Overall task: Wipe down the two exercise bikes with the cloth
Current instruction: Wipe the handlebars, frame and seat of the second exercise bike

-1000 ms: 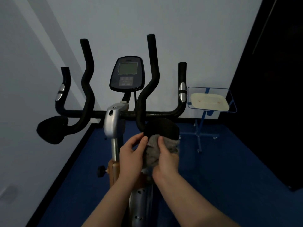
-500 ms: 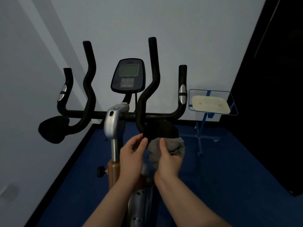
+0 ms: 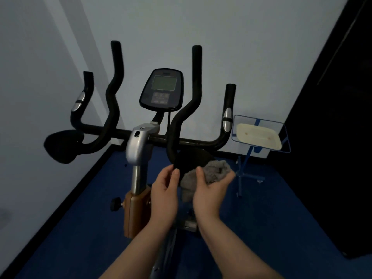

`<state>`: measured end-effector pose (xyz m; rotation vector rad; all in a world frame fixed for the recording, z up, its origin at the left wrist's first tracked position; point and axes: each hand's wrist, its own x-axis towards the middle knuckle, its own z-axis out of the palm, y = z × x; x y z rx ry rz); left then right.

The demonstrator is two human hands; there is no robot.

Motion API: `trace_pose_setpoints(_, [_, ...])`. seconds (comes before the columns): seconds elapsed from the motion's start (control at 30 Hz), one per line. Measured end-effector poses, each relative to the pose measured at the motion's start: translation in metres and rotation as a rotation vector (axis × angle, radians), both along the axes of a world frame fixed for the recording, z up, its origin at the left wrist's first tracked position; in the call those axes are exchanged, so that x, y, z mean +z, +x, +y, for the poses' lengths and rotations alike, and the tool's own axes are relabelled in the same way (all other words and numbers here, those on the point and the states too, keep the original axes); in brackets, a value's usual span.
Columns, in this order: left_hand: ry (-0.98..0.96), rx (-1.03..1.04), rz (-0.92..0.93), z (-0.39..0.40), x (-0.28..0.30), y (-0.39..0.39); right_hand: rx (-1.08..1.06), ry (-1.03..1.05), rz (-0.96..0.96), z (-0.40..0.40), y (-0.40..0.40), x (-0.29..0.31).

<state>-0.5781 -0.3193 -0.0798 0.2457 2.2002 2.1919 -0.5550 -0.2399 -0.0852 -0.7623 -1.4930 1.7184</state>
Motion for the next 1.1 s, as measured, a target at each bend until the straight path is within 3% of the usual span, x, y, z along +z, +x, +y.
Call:
trace_pose_setpoints(0.2, [-0.006, 0.046, -0.008, 0.005, -0.001, 0.000, 0.129, 0.502, -0.108, 0.035, 0.005, 0.004])
trace_pose_setpoints(0.3, [-0.002, 0.078, -0.013, 0.006, -0.001, 0.002, 0.205, 0.804, -0.266, 0.053, -0.005, 0.019])
trace_pose_setpoints(0.47, [0.053, 0.157, -0.009, 0.017, 0.001, 0.007, 0.549, 0.958, -0.417, 0.082, -0.022, 0.046])
trace_pose_setpoints(0.6, [0.132, 0.254, -0.034, 0.031, -0.002, 0.014, 0.788, 1.208, -0.592, 0.083, -0.065, 0.072])
trace_pose_setpoints(0.67, [0.195, 0.293, -0.045, 0.038, -0.001, 0.018, 0.905, 1.236, -0.558, 0.071, -0.076, 0.077])
trace_pose_setpoints(0.8, [0.292, 0.330, -0.085, 0.042, -0.005, 0.023, 1.072, 1.070, -0.369, 0.086, -0.064, 0.079])
trace_pose_setpoints(0.9, [0.347, 0.302, -0.157, 0.048, -0.010, 0.026, 1.157, 1.170, -0.319, 0.099, -0.070, 0.081])
trace_pose_setpoints(1.1, [0.395, 0.312, -0.224, 0.057, -0.012, 0.028, 1.543, 1.486, -0.148, 0.061, -0.106, 0.087])
